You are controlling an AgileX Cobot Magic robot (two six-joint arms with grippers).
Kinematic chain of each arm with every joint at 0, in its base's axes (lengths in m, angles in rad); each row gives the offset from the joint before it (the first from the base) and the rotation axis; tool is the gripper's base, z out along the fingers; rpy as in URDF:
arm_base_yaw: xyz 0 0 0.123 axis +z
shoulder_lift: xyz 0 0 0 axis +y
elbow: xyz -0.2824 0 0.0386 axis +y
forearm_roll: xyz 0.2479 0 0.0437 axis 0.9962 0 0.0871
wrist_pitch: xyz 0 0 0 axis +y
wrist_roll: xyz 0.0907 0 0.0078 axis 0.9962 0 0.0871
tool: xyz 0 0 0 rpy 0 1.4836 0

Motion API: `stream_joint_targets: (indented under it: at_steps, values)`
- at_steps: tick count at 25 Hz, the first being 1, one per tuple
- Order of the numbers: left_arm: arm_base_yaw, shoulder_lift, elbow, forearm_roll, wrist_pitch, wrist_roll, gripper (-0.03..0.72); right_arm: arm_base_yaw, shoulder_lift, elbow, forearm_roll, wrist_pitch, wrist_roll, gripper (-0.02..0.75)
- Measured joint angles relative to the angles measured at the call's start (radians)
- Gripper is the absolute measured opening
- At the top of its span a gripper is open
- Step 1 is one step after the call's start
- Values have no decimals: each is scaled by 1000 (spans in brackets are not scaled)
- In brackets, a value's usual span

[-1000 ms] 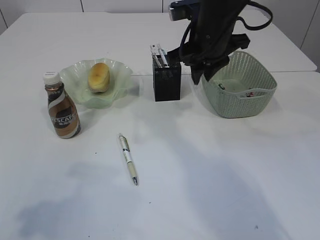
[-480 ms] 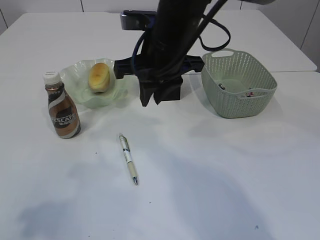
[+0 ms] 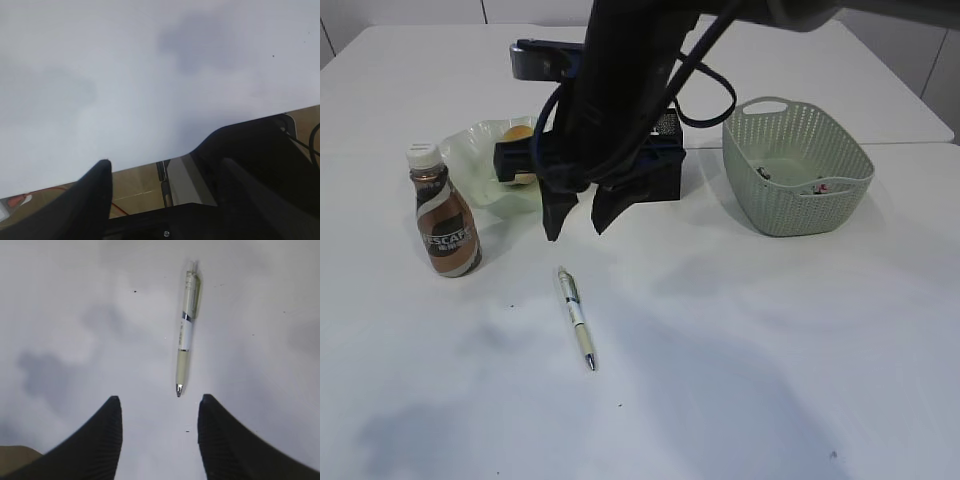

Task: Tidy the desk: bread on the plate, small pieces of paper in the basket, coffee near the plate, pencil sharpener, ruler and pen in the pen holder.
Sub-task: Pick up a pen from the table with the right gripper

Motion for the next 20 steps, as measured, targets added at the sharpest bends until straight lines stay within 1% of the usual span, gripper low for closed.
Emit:
stream_joint_targets:
  at_steps: [3, 7, 13, 15, 16, 18, 20]
  values:
    - [0, 0, 0, -12, 0, 0, 466, 0, 59, -24, 26, -5, -2, 402]
    - [0, 0, 0, -30, 0, 0, 466, 0, 114, -54, 29, -7, -2, 402]
    - [0, 0, 0, -31, 0, 0, 466, 0, 237, -186, -15, 6, -2, 403]
    - [0, 0, 0, -31, 0, 0, 466, 0, 246, -202, -22, 8, -2, 403]
    - [0, 0, 0, -31, 0, 0, 466, 0, 286, -253, -35, 8, -2, 403]
    - [0, 0, 0, -31, 0, 0, 466, 0, 321, -296, -42, 8, -2, 403]
    - [0, 0, 0, -31, 0, 0, 466, 0, 346, -319, -48, 8, -2, 403]
